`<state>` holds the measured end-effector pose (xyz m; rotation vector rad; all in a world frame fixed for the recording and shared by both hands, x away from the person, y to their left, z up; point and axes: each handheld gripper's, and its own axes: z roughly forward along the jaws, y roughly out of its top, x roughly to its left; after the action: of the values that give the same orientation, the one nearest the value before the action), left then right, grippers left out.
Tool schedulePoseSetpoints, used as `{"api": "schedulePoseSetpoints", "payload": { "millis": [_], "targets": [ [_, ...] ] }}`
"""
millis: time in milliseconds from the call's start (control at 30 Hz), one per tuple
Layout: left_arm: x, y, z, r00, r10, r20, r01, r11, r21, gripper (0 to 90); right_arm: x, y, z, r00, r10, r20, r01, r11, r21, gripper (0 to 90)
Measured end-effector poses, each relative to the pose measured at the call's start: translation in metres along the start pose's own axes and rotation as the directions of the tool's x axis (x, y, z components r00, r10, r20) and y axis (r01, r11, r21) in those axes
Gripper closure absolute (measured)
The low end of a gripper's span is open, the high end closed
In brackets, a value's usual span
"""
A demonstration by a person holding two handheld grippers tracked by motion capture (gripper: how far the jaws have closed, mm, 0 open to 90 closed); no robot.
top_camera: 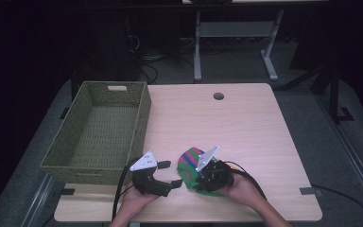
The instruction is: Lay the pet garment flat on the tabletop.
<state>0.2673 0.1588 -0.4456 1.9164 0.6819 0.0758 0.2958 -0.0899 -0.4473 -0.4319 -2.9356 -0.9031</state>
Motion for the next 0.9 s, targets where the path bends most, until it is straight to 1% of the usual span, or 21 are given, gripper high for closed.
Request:
{"api": "schedulePoseSetpoints", "payload": {
  "millis": [100,167,233,333,433,500,533,567,600,700,767,867,900],
  "targets": [
    [0.0,0.0,0.001,1.0,0.006,0.0,-0.006,1.0,0.007,13.6,0.0,0.0,-0.002,0.9999,-0.007,-0.015,0.006,1.0,-0.002,78.4],
    [0.0,0.0,0.001,1.0,0.009,0.0,-0.009,0.9999,0.006,13.6,-0.002,-0.001,-0.005,0.9997,0.003,-0.025,-0.004,1.0,0.0,80.4],
    [0.0,0.0,0.0,1.0,0.007,0.002,-0.007,1.0,0.003,13.7,-0.003,-0.001,-0.009,0.9996,0.012,-0.026,-0.013,1.0,-0.01,82.0],
    [0.0,0.0,0.001,1.0,0.007,0.002,-0.007,1.0,0.004,13.7,-0.002,0.001,-0.016,0.9997,0.009,-0.021,-0.009,1.0,-0.013,82.8],
    [0.001,0.001,-0.001,0.9999,0.009,0.004,-0.009,1.0,0.0,13.7,-0.003,0.001,-0.024,0.9997,0.016,-0.018,-0.016,1.0,-0.022,83.2],
    [0.001,0.0,-0.001,1.0,0.003,0.003,-0.003,1.0,-0.008,13.7,-0.004,0.0,-0.03,0.9995,0.025,-0.018,-0.026,0.999,-0.044,83.4],
    [0.002,0.0,-0.002,1.0,0.005,0.0,-0.005,1.0,-0.004,13.7,-0.005,0.0,-0.032,0.9994,0.027,-0.023,-0.028,0.998,-0.053,83.4],
    [0.002,0.0,-0.002,1.0,0.007,-0.001,-0.007,1.0,-0.002,13.7,-0.006,0.0,-0.034,0.9993,0.035,-0.017,-0.036,0.998,-0.056,83.4],
    [0.003,0.0,-0.002,0.9999,0.01,-0.004,-0.01,0.9999,-0.002,13.7,-0.007,-0.001,-0.035,0.9994,0.031,-0.016,-0.032,0.998,-0.06,83.4],
    [0.003,0.0,-0.001,1.0,0.002,-0.006,-0.002,1.0,-0.003,13.9,-0.009,-0.001,-0.042,0.9993,0.034,-0.012,-0.035,0.996,-0.085,83.4],
    [0.003,0.0,0.0,1.0,0.003,-0.001,-0.003,1.0,0.003,14.0,-0.01,-0.002,-0.047,0.9992,0.038,-0.012,-0.039,0.995,-0.092,83.6],
    [0.001,0.002,0.002,0.9999,0.007,0.009,-0.007,1.0,0.005,14.0,-0.011,-0.004,-0.053,0.9995,0.031,0.003,-0.031,0.994,-0.101,83.6],
    [0.0,0.002,0.003,0.9999,0.008,0.012,-0.008,1.0,0.002,14.0,-0.012,-0.005,-0.057,0.9992,0.04,0.001,-0.04,0.993,-0.11,83.6]
  ]
}}
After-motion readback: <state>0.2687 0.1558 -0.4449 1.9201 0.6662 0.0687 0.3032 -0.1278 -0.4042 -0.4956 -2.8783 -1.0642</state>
